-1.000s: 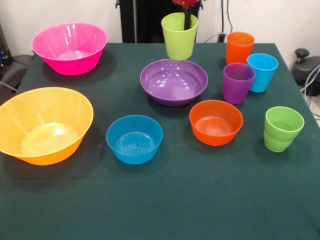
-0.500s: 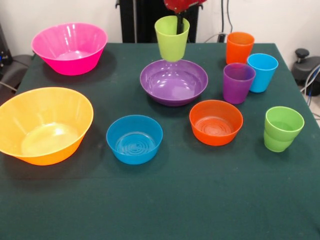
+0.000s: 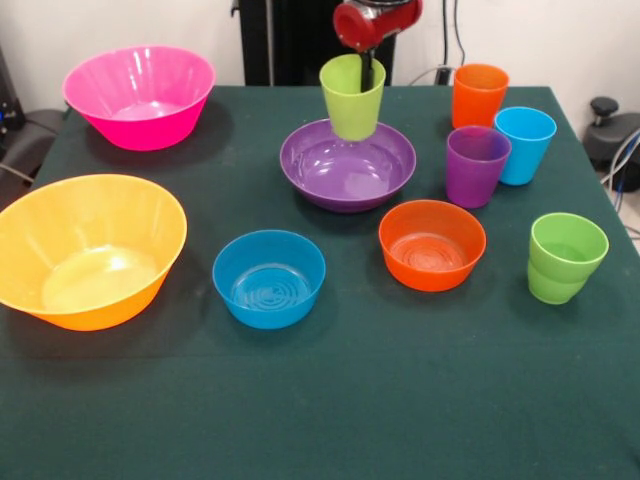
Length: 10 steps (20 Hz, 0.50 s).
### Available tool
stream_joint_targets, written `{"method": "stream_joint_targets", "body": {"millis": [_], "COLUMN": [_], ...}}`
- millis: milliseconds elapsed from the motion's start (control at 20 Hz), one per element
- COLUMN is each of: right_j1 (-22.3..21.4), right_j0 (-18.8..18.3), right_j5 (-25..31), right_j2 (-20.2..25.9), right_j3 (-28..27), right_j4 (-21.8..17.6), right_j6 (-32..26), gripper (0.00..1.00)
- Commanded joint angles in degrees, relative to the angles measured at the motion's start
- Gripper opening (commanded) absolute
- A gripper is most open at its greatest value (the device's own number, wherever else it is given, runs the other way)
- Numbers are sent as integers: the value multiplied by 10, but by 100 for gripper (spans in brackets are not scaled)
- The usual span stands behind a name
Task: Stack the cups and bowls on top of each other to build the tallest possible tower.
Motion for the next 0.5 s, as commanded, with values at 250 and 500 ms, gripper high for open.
{"method": "stream_joint_targets", "body": {"millis": [250, 500], "right_j1": [54, 54], "right_j0": [38, 64], "right_j5": [-63, -79], "right_j2": [-49, -84], "right_j3": [-40, -56], "right_j4": [-46, -69], "right_j6": [64, 69], "gripper": [0, 0]}}
